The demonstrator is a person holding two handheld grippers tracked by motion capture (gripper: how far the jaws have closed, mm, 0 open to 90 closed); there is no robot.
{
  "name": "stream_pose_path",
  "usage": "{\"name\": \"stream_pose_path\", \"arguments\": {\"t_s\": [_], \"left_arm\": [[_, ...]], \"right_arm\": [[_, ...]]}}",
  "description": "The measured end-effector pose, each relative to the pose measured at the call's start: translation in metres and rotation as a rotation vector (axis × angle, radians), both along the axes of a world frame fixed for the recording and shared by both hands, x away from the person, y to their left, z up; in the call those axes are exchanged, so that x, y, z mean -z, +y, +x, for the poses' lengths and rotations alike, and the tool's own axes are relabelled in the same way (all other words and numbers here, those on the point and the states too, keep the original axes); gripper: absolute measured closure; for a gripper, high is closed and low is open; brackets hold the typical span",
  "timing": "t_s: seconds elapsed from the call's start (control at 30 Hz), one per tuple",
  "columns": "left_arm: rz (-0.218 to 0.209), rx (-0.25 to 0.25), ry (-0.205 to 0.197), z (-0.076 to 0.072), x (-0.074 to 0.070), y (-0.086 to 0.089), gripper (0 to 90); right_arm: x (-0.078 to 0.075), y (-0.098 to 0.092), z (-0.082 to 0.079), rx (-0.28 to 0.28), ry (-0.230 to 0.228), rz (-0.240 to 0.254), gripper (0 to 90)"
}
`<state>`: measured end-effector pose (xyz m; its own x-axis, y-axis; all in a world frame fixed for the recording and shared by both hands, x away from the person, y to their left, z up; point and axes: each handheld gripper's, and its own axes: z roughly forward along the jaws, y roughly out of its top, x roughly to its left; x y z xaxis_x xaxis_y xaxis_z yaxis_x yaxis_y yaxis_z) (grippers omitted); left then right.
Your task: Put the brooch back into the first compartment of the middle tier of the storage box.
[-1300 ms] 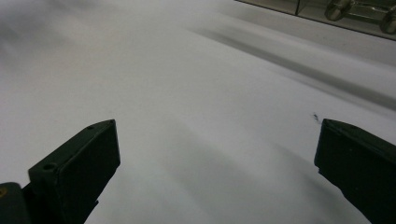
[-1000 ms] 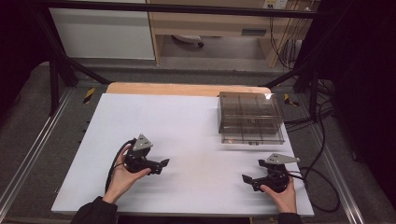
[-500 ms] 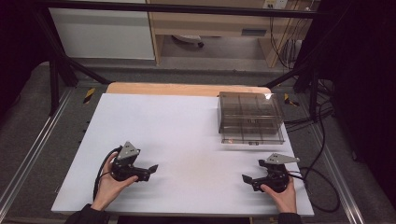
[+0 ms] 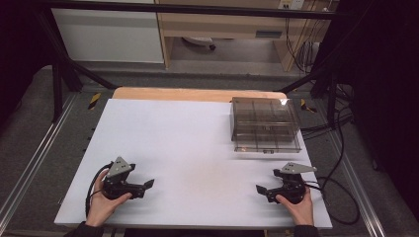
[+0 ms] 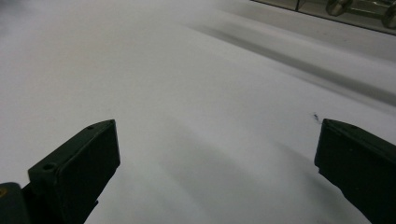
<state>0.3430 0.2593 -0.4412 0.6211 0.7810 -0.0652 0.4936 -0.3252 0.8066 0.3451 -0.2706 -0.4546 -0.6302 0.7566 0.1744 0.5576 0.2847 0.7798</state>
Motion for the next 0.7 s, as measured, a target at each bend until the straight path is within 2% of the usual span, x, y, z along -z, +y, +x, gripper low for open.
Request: {"name": "stream_pose_path", "arguments": {"t_s": [0.23, 0.7], "left_arm": [[0.0, -0.006, 0.001, -0.0042, 0.0028, 0.0107, 4.8], [0.0, -0.007, 0.004, -0.0053, 0.0051, 0.0116, 4.2]], "right_arm": [[-0.0002, -0.0001, -0.0004, -0.001, 0.003, -0.001, 0.5], [0.0, 0.0002, -0.0007, -0.003, 0.007, 0.001, 0.5]]}}
